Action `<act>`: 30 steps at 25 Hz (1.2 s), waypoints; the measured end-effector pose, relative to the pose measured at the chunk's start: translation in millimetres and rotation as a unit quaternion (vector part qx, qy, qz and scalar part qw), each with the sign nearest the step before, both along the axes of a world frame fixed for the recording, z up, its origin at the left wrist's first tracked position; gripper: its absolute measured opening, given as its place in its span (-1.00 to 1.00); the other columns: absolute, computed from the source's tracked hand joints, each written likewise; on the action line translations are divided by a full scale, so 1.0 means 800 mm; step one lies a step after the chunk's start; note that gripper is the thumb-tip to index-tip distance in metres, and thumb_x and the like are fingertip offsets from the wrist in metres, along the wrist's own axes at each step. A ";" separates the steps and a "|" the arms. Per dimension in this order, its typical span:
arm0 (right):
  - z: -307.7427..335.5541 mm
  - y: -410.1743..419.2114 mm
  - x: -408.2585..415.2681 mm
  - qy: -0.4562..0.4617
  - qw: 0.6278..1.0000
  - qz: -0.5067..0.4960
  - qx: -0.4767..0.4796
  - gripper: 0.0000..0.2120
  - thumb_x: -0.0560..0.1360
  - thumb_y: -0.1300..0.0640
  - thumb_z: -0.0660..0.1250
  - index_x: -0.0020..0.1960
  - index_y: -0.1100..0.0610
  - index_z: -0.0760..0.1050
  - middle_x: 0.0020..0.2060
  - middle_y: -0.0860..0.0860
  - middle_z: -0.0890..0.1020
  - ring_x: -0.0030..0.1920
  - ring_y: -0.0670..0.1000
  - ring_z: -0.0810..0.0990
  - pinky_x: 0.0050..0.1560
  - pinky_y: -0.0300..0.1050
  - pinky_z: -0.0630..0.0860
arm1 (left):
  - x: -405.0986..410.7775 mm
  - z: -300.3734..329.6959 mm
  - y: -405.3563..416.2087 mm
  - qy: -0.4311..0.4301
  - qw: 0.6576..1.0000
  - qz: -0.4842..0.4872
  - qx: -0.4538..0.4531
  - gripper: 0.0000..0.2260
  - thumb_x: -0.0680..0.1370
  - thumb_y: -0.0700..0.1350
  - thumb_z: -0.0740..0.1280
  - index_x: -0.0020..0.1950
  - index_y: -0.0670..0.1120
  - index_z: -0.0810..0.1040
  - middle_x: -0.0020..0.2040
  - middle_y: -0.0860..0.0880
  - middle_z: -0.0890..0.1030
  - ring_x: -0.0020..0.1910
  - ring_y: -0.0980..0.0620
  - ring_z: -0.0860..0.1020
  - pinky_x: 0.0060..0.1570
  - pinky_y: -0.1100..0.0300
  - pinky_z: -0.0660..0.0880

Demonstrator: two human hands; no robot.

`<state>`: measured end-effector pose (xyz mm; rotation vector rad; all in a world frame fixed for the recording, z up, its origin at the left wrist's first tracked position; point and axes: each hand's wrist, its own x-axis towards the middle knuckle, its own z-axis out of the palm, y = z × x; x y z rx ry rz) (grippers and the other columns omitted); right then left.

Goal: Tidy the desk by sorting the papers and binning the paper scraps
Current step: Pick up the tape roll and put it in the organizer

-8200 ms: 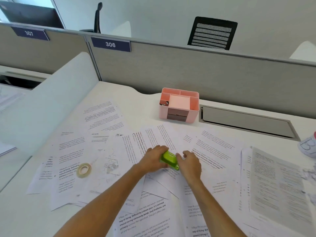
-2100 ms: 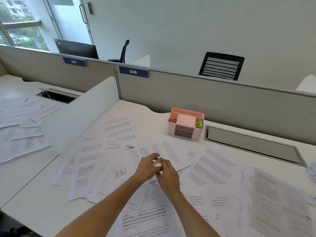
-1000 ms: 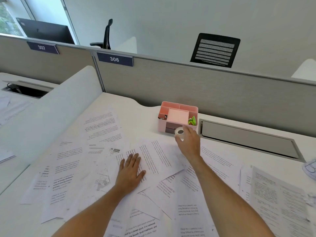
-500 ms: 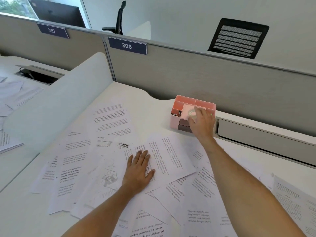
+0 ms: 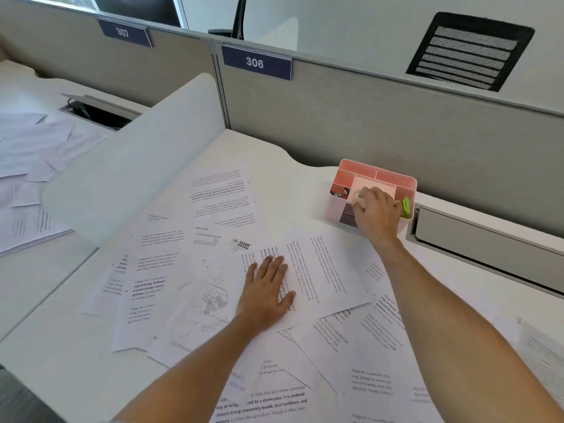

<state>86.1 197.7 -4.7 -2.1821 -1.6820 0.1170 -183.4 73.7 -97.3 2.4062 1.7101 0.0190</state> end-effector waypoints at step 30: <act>-0.004 -0.093 0.009 -0.094 0.995 -0.021 -0.031 -0.48 0.58 -0.11 0.19 0.48 0.07 0.27 0.47 0.10 0.32 0.48 0.14 0.24 0.44 0.30 0.11 | -0.001 -0.002 -0.002 -0.011 1.000 -0.004 0.003 -0.35 0.58 0.27 -0.10 0.59 -0.03 0.02 0.61 0.03 -0.04 0.58 0.01 -0.12 0.53 -0.03 -0.23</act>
